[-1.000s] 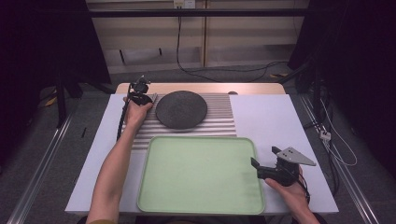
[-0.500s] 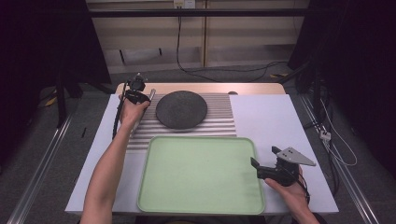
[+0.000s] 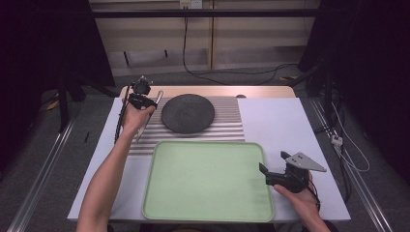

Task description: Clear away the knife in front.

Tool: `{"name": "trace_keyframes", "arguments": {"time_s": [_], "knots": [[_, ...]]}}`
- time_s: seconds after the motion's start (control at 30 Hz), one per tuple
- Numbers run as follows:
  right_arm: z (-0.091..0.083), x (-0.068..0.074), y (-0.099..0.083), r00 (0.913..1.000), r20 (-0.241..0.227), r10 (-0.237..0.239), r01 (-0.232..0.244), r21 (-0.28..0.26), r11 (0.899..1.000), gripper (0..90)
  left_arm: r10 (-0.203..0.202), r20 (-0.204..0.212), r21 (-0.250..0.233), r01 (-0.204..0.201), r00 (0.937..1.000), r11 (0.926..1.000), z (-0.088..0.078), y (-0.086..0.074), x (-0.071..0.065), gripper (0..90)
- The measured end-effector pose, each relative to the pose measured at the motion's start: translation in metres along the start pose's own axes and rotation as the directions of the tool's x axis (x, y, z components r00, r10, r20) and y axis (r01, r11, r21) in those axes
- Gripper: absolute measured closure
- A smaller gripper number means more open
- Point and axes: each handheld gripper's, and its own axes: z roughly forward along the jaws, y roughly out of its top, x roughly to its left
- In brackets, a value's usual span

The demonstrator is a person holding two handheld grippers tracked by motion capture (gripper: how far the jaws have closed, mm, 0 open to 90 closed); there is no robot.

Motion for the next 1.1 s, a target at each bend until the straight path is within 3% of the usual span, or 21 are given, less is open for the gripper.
{"name": "trace_keyframes", "arguments": {"time_s": [0.37,0.4,0.57,0.97,1.1], "knots": [[-0.001,0.001,0.001,1.0,-0.002,-0.003,0.003,-0.004,1.0,8.1,0.029,0.037,-0.036,-0.027,0.9989,0.999,-0.022,-0.01,-0.008,79.8],[-0.001,0.001,0.001,1.0,-0.003,-0.003,0.003,-0.004,1.0,8.1,0.023,0.044,-0.041,-0.021,0.9988,0.9989,-0.023,-0.012,-0.009,79.7],[0.0,0.001,0.001,1.0,-0.002,-0.003,0.002,-0.005,1.0,8.1,0.072,0.062,-0.043,-0.07,0.9954,0.9966,-0.026,-0.019,-0.016,79.7],[-0.004,0.002,0.0,1.0,-0.002,-0.004,0.004,-0.009,1.0,8.1,0.083,0.097,-0.058,-0.078,0.9918,0.9953,-0.036,-0.036,-0.033,79.7],[-0.003,0.003,0.001,1.0,-0.001,-0.005,0.005,-0.007,1.0,8.1,0.105,0.102,-0.048,-0.1,0.9893,0.9938,-0.04,-0.04,-0.039,79.7]]}}
